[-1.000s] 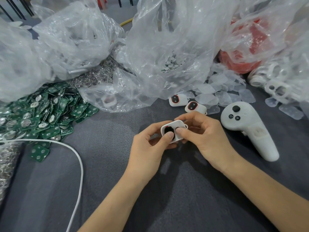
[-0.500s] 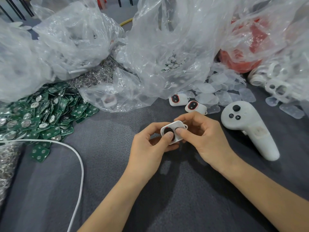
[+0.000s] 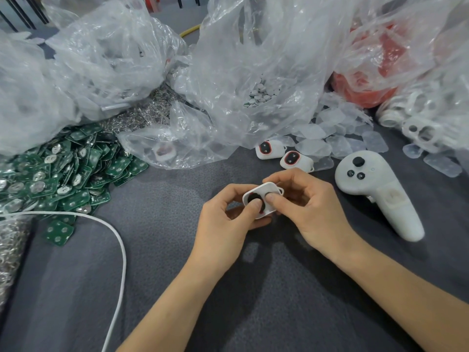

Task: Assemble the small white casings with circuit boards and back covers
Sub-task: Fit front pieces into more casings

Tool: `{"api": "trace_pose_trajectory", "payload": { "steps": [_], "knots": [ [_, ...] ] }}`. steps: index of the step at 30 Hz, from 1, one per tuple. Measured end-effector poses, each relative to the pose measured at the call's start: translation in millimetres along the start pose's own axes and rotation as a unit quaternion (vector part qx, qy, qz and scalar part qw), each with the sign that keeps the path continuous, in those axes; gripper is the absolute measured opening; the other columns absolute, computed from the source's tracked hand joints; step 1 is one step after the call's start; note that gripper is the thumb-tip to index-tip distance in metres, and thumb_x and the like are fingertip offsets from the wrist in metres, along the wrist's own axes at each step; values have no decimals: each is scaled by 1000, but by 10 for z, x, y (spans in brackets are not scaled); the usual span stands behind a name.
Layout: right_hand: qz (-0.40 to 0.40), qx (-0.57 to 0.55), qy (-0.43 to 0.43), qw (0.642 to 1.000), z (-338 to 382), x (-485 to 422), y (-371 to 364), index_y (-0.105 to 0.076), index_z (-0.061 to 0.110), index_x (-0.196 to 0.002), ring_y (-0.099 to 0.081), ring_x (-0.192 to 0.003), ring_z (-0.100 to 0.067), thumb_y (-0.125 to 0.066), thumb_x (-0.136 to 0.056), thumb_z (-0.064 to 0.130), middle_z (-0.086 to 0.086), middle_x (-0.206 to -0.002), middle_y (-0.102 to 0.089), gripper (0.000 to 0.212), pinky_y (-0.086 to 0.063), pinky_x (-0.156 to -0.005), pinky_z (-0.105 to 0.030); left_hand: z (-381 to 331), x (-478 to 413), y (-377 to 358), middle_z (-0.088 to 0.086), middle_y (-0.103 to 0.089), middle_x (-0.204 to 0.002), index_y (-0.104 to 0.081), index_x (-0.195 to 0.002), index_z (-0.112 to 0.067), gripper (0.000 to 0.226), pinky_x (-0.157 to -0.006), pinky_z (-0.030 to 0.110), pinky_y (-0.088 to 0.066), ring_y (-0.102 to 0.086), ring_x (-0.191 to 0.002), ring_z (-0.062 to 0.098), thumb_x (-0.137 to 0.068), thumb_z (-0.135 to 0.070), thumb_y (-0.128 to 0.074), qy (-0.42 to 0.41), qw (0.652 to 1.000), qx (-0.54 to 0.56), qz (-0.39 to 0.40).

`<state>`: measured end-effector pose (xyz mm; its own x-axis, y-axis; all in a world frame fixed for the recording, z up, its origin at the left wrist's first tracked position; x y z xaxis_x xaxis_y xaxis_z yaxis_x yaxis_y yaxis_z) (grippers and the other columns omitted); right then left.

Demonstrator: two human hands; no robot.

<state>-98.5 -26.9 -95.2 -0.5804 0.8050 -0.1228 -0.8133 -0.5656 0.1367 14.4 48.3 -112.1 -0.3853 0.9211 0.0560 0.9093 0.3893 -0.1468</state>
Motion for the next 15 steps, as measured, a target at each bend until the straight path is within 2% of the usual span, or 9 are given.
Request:
{"api": "trace_pose_trajectory", "payload": {
  "steps": [11,15],
  "knots": [
    [-2,-2,7,1000,31,-8,-4,-66,21,-95,-67,-79,-5,-68,-84,5,6,-90,-71,19,-51,-67,-14,-1,14,-5,1,-72,-94,-69,-97,-12,15,-70,22,-57,-72,-88,15,-90,-1,-60,-7,1000,-8,-2],
    [0,-3,5,1000,9,-26,-7,-65,22,-94,-67,-77,-4,-67,-84,4,6,-89,-71,21,-50,-66,-14,-5,19,-8,1,-70,-96,-68,-98,-16,21,-68,23,-57,-71,-88,15,-90,1,-59,-16,1000,-21,-14]
  ]
}}
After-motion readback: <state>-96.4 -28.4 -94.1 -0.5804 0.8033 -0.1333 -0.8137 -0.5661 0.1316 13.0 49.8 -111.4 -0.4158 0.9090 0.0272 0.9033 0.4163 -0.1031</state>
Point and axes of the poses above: each hand's wrist, its own x-axis away from the middle knuckle, its own y-axis out of the back of the hand, z = x × y, the point moved 8 cm from there along -x, towards the middle knuckle
